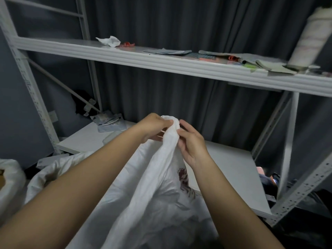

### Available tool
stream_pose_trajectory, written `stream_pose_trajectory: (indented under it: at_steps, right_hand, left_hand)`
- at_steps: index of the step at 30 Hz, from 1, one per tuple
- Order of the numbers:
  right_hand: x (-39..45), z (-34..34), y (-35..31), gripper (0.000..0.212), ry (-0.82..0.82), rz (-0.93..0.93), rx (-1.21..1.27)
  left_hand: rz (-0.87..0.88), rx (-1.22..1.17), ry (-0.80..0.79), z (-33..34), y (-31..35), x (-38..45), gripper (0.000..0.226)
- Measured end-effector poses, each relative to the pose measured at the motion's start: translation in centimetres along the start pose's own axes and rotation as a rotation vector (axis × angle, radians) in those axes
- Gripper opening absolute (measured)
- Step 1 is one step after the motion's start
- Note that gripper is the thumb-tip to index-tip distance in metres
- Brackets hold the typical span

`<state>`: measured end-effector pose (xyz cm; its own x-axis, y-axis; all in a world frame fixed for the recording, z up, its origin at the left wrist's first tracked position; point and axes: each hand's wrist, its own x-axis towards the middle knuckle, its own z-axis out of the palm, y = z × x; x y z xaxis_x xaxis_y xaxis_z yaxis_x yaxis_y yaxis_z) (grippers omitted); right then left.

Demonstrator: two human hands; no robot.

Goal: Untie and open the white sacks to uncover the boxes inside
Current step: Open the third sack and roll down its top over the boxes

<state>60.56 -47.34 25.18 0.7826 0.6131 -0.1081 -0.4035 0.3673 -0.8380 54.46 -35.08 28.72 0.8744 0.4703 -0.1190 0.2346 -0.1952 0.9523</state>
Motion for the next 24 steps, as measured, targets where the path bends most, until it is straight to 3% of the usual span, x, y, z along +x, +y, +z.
stream_pose_trajectory:
  at_steps: [2,6,10,13,15,17,20,22,24]
  right_hand:
    - [-0.1,0.9,-0.2,0.040,-0.038,-0.039,-0.114]
    - [-0.6,0.8,0.6,0.019,0.178,-0.416,-0.839]
    - [-1.9,-0.1,1.8,0.020,0.098,-0.470,-0.977]
    - [-1.9,-0.6,1.8,0.015,0.127,-0.374,-0.935]
    - [-1.2,-1.1,1.5,0.019,0.183,-0.186,-0.655]
    - [-1.0,-1.1,1.1,0.023,0.109,0.023,-0.277]
    - [-0.6,-0.6,0.9,0.030,-0.013,0.076,0.146]
    - [-0.7,-0.3,0.9,0.022,0.072,-0.022,-0.007]
    - [-0.9,-0.4,1.2,0.014,0.209,-0.235,-0.498]
  left_hand:
    - [0.036,0.067,0.040,-0.5,0.2,-0.1,0.021]
    - [0.074,0.097,0.156,-0.3,-0.9,-0.2,0.017]
    - [0.044,-0.016,0.204,0.5,-1.4,0.0,0.017]
    - [0.011,-0.192,0.066,0.9,-1.3,-0.3,0.023]
    - [0.013,-0.257,0.014,1.0,-1.4,-0.7,0.025]
    - [0.007,-0.229,0.006,1.0,-1.6,-1.1,0.024]
    - [-0.031,-0.122,0.034,0.9,-1.9,-1.7,0.022]
    - [-0.007,-0.102,0.108,0.7,-2.0,-1.8,0.022]
    - [0.033,-0.097,0.191,0.6,-2.1,-1.8,0.016]
